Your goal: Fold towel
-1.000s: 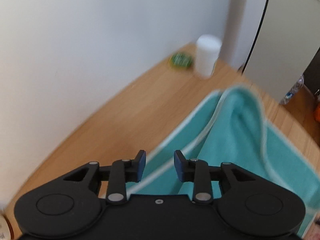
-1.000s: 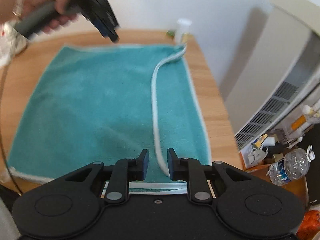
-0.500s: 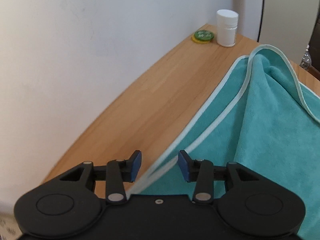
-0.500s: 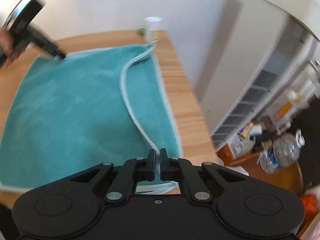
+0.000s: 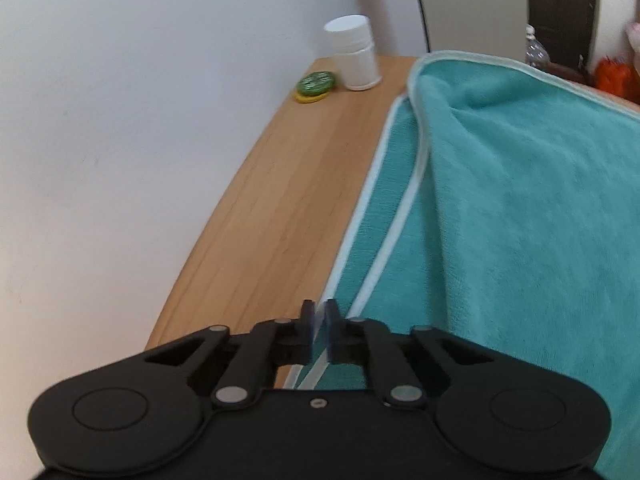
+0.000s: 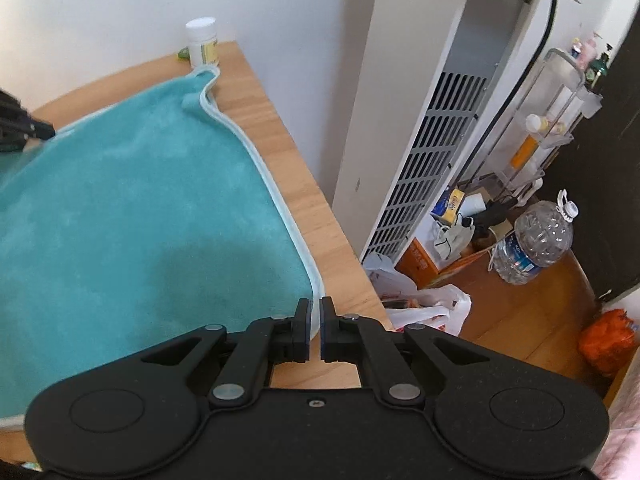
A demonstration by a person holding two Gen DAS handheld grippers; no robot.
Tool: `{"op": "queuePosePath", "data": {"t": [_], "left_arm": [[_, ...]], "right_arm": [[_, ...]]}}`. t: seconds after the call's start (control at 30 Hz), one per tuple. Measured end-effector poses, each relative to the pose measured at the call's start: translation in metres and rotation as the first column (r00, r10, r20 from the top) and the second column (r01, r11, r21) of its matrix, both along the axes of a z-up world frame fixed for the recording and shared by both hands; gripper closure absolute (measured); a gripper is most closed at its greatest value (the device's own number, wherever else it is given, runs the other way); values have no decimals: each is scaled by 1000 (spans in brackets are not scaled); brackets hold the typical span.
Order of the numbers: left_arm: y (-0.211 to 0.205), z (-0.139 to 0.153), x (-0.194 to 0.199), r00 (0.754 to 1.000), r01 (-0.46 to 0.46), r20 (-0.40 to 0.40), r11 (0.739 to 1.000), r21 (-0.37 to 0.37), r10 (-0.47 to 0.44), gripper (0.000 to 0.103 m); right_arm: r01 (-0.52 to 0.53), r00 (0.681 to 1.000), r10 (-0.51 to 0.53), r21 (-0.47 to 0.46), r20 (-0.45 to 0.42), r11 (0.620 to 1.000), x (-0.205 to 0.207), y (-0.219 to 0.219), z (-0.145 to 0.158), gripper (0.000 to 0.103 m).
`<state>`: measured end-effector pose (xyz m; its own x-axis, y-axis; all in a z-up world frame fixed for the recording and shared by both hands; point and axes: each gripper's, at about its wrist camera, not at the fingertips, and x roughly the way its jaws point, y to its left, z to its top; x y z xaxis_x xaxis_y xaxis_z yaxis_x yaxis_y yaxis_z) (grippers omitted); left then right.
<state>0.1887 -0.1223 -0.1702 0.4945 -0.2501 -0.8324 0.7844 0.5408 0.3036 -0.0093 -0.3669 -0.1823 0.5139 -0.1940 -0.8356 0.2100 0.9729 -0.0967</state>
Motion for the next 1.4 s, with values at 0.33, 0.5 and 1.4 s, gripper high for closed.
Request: {"op": "queuePosePath", "data": {"t": [0.33, 0.5, 1.4], "left_arm": [[22, 6, -2, 998, -50, -26, 997, -56, 49, 103], [27, 16, 9, 988, -46, -154, 985, -164, 20, 98], [19, 6, 12, 988, -77, -139, 990, -115, 60, 101]], "right_arm": [[-159, 987, 159, 49, 9, 986, 22, 24, -4, 74], [-184, 983, 185, 79, 0, 980, 27, 25, -4, 74], [-174, 979, 184, 106, -90, 979, 28, 15, -25, 74]]}}
